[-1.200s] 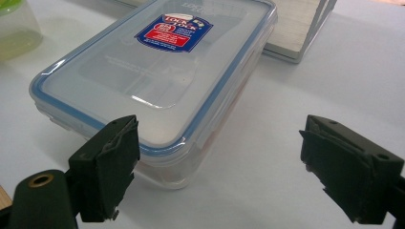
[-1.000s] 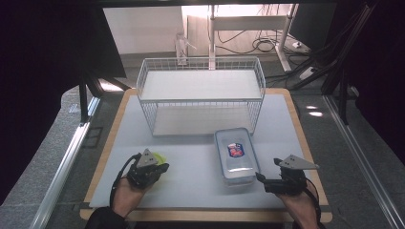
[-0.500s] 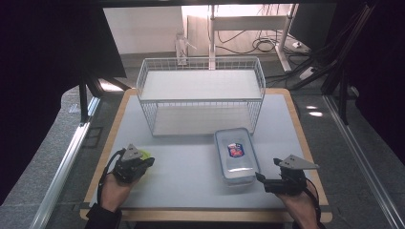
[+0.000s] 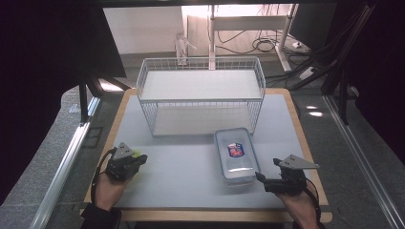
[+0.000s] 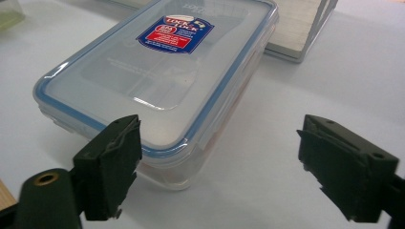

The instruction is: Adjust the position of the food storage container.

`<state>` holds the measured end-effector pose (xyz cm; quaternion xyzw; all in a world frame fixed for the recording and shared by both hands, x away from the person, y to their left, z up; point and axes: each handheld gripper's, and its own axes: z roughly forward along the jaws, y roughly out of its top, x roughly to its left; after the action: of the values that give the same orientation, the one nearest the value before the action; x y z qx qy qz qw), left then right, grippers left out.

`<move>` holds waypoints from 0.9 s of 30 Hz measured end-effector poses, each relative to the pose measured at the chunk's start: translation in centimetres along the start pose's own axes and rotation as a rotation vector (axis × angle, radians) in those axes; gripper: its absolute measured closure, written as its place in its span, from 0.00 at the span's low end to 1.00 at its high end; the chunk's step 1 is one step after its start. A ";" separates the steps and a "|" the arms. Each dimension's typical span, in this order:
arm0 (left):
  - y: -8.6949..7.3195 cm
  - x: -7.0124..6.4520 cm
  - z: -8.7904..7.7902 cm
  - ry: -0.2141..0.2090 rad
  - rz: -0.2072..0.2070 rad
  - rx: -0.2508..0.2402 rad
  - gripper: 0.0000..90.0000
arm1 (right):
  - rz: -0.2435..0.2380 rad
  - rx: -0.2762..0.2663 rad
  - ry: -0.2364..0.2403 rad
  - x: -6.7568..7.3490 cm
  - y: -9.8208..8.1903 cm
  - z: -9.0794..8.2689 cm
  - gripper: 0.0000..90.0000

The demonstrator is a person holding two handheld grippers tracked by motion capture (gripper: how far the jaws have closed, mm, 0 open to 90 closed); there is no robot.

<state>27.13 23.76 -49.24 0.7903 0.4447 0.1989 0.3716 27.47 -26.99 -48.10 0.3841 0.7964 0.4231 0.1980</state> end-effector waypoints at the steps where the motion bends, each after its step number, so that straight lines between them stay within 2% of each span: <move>1: 0.2 -0.5 -0.1 -0.014 0.011 -0.025 0.96 | 0.007 0.001 0.002 0.0 0.0 0.0 0.19; 4: 0.4 -1.0 0.0 -0.026 0.017 -0.037 0.91 | 0.024 0.009 0.012 0.0 0.2 -0.2 0.28; 5: 0.5 -1.2 0.1 -0.037 0.020 -0.041 0.91 | 0.024 0.009 0.012 0.0 0.2 -0.2 0.28; 7: 0.8 -1.7 0.5 -0.060 0.029 -0.040 0.89 | 0.031 0.015 0.018 0.1 0.3 -0.3 0.35; 9: 1.0 -2.2 0.8 -0.078 0.042 -0.040 0.86 | 0.031 0.023 0.020 0.2 0.5 -0.4 0.45; 10: 1.1 -2.4 1.0 -0.085 0.046 -0.042 0.83 | 0.025 0.028 0.027 0.2 0.7 -0.5 0.55; 11: 1.2 -2.5 1.1 -0.091 0.049 -0.040 0.83 | 0.025 0.028 0.027 0.2 0.7 -0.5 0.55; 12: 1.3 -2.8 1.4 -0.110 0.048 -0.040 0.79 | 0.026 0.027 0.032 0.2 0.9 -0.6 0.66; 13: 1.3 -2.8 1.4 -0.110 0.048 -0.040 0.77 | 0.026 0.027 0.032 0.2 0.9 -0.6 0.66; 14: 1.4 -3.1 1.6 -0.113 0.052 -0.039 0.74 | 0.033 0.028 0.024 0.1 1.3 -0.6 0.75; 16: 1.5 -3.3 1.7 -0.111 0.054 -0.041 0.69 | 0.040 0.034 0.013 -0.2 1.6 -0.4 0.86; 17: 1.5 -3.3 1.7 -0.111 0.054 -0.041 0.67 | 0.040 0.034 0.013 -0.2 1.6 -0.4 0.86; 18: 1.5 -3.4 1.7 -0.113 0.051 -0.044 0.65 | 0.043 0.050 0.018 -0.7 2.0 0.1 0.97; 22: 1.5 -3.6 1.9 -0.140 0.051 -0.060 0.62 | 0.040 0.081 0.000 -1.4 2.6 1.4 1.00; 23: 1.5 -3.7 1.9 -0.152 0.057 -0.063 0.60 | 0.037 0.099 -0.022 -1.9 3.1 2.6 1.00; 25: 1.5 -3.9 2.0 -0.154 0.070 -0.061 0.60 | 0.037 0.099 -0.026 -2.2 3.3 3.1 1.00; 27: 1.4 -4.0 2.1 -0.156 0.080 -0.057 0.60 | 0.052 0.115 -0.034 -3.1 4.0 4.8 1.00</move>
<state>27.14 18.99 -49.46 0.8096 0.3769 0.1640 0.4191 34.34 -25.51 -47.53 0.4224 0.8057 0.3751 0.1782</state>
